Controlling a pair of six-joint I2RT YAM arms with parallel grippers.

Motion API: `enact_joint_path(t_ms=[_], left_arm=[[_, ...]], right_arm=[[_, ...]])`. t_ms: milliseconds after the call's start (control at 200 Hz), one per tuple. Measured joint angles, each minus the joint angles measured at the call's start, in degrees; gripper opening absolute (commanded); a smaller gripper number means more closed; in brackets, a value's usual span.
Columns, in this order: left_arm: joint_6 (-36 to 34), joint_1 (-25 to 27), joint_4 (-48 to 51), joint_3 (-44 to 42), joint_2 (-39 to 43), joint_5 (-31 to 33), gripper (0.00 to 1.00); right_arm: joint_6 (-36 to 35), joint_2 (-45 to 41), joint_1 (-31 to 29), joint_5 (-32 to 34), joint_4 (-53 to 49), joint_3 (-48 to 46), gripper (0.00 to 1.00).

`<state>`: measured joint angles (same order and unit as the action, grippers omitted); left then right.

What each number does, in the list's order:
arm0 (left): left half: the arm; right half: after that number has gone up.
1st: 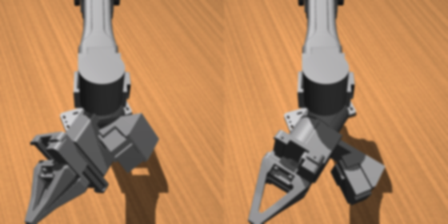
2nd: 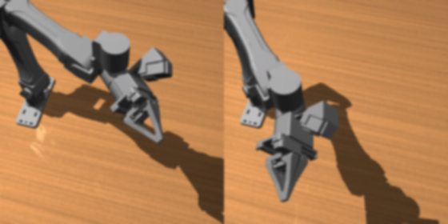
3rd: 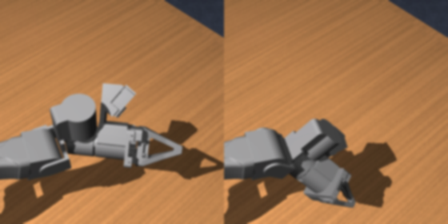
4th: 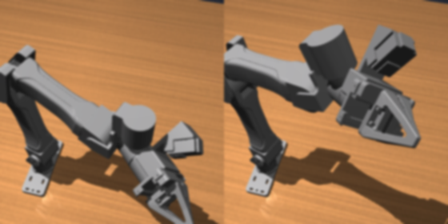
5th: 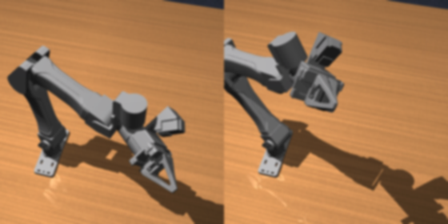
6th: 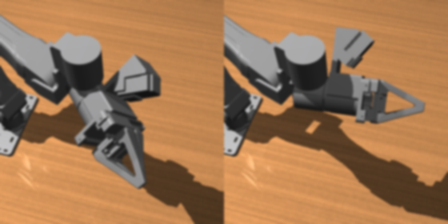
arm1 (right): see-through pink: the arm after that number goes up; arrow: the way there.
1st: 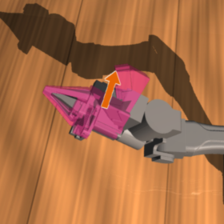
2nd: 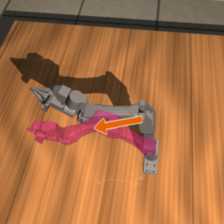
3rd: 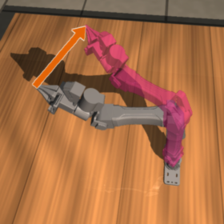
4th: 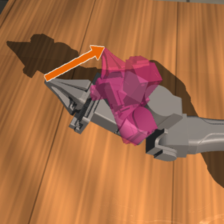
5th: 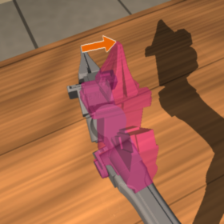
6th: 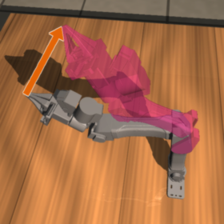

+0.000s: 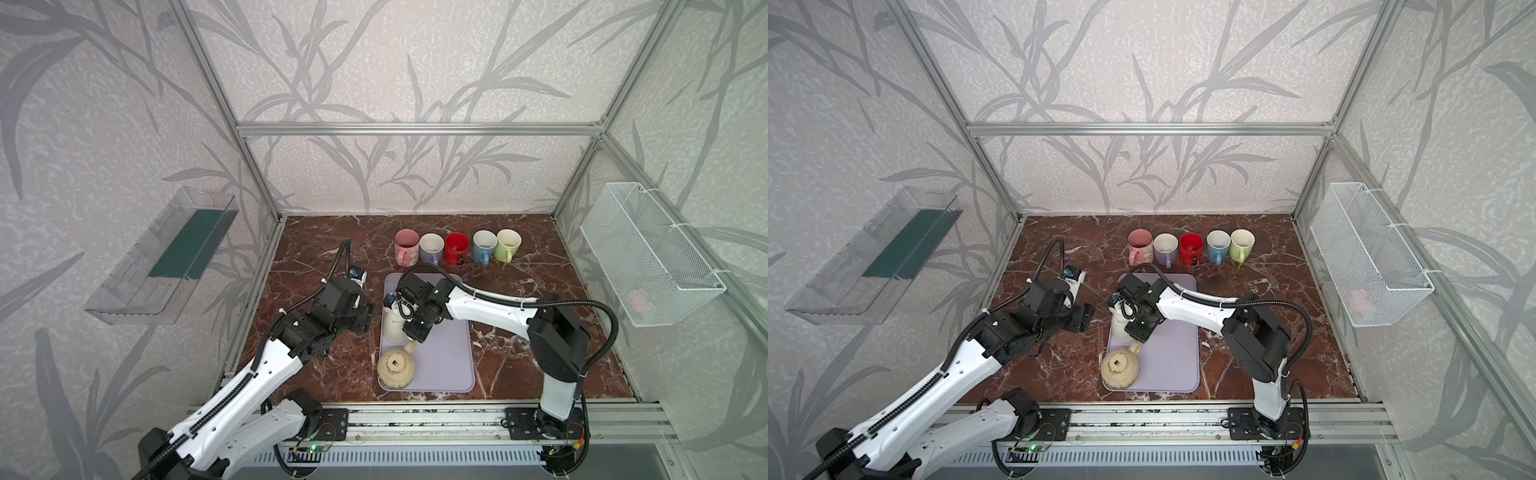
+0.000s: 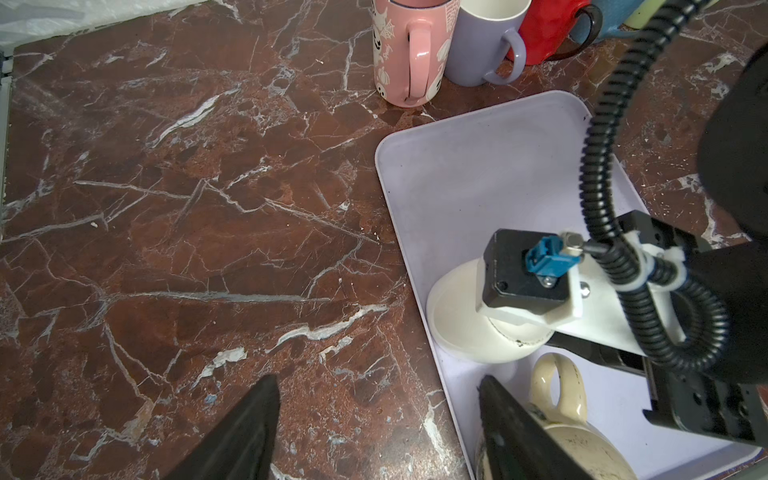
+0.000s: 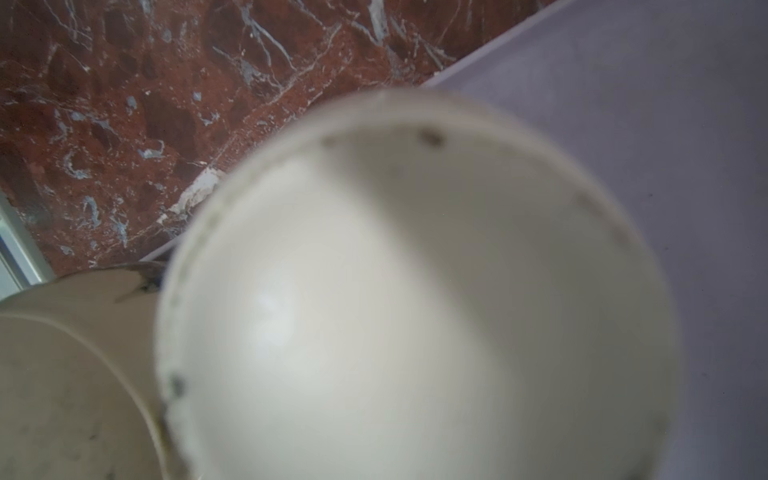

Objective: Turn the mug right side up
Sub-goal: 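Close the right gripper on the white mug's rim, then lift the white mug off the tray with the right gripper, tilting it upward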

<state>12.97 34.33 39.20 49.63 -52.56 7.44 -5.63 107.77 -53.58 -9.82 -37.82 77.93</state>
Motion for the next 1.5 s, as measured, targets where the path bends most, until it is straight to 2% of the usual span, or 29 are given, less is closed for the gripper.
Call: enact_joint_path(t_ms=[460, 720, 995, 1190, 1340, 1500], left_arm=[[-0.11, 0.00, -0.11, -0.37, 1.42, 0.07, 0.74], [0.02, 0.00, -0.81, -0.57, 5.03, 0.04, 0.74], [3.37, 0.00, -5.90, -1.62, 9.46, -4.66, 0.74], [8.72, 0.00, -14.01, -5.33, 10.95, -11.37, 0.74], [17.31, -0.02, -28.83, -14.99, 12.02, -18.71, 0.70], [25.49, 0.00, -45.75, -24.00, 9.29, -24.35, 0.66]], right_arm=[[1.03, -3.85, 0.83, 0.74, 2.67, -4.17, 0.00], [2.82, -15.63, 3.89, -1.46, 7.54, -9.86, 0.00], [7.89, -31.52, 9.64, -6.21, 21.79, -23.06, 0.00], [13.79, -37.16, 14.53, -11.45, 31.52, -29.07, 0.00], [19.45, -38.80, 17.33, -15.91, 39.52, -31.85, 0.00], [25.59, -39.41, 19.87, -20.94, 47.23, -34.51, 0.00]])
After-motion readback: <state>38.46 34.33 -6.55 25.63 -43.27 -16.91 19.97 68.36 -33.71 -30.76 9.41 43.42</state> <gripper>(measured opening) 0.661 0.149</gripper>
